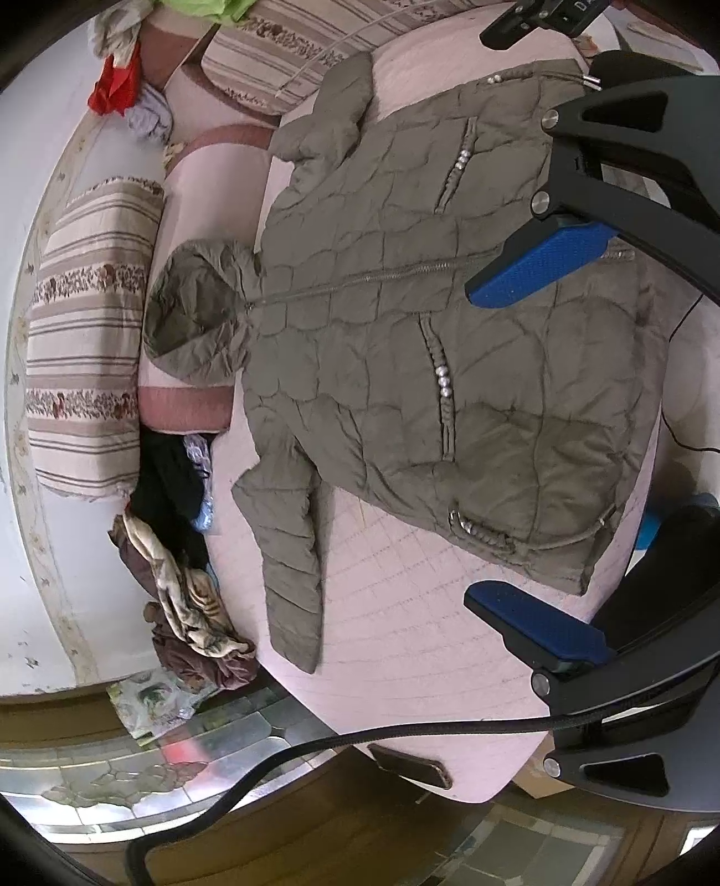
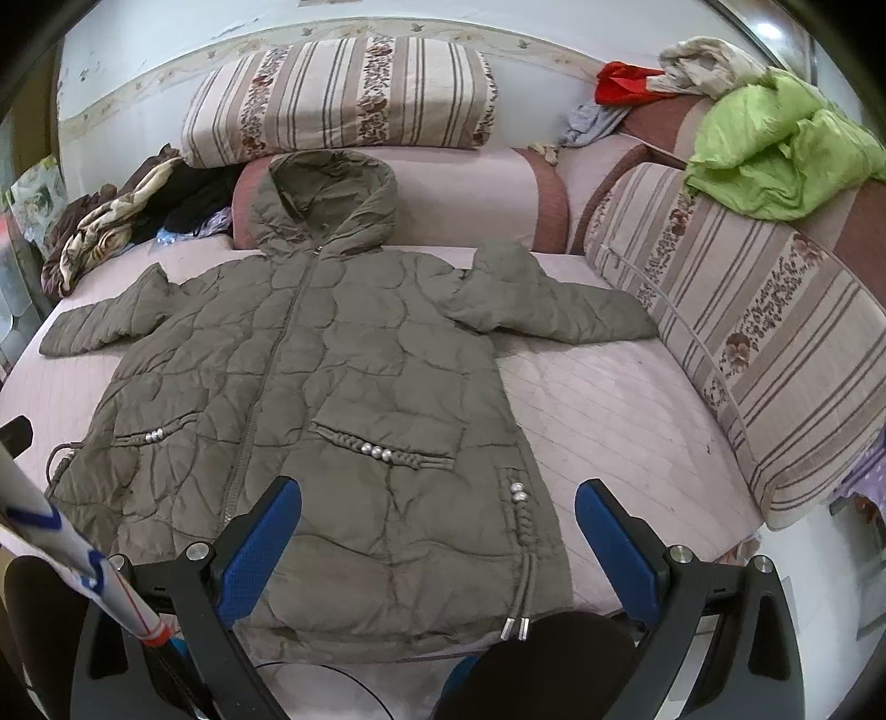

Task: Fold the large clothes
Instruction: 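Move the left gripper to the jacket sleeve cuff and close on it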

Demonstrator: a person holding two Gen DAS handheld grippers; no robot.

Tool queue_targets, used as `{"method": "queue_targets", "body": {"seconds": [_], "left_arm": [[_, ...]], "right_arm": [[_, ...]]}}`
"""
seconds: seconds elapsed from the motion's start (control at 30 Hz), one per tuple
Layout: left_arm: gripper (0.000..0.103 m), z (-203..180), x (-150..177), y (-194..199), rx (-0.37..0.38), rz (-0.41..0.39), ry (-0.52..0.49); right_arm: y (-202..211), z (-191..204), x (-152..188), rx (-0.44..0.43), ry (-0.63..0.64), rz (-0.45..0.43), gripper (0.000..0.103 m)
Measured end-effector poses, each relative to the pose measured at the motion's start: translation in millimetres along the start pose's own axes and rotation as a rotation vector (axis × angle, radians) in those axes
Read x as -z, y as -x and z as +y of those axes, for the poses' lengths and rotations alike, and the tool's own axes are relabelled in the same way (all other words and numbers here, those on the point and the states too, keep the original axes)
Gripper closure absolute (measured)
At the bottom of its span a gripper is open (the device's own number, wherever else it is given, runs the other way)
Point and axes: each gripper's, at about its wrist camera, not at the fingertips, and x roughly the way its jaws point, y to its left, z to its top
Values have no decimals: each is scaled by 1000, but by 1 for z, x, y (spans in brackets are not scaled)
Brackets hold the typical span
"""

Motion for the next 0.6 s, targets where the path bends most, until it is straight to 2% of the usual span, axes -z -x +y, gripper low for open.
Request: {"method": "queue_targets", "body": {"seconds": [0.43, 0.6], "left_arm": [[4, 49, -6, -38, -61, 40, 58], [5, 81, -13, -61, -125, 49, 85]], "right_arm": [[-12, 39, -12, -11, 56, 15, 1], [-18, 51, -15, -7, 75, 24, 2]]}}
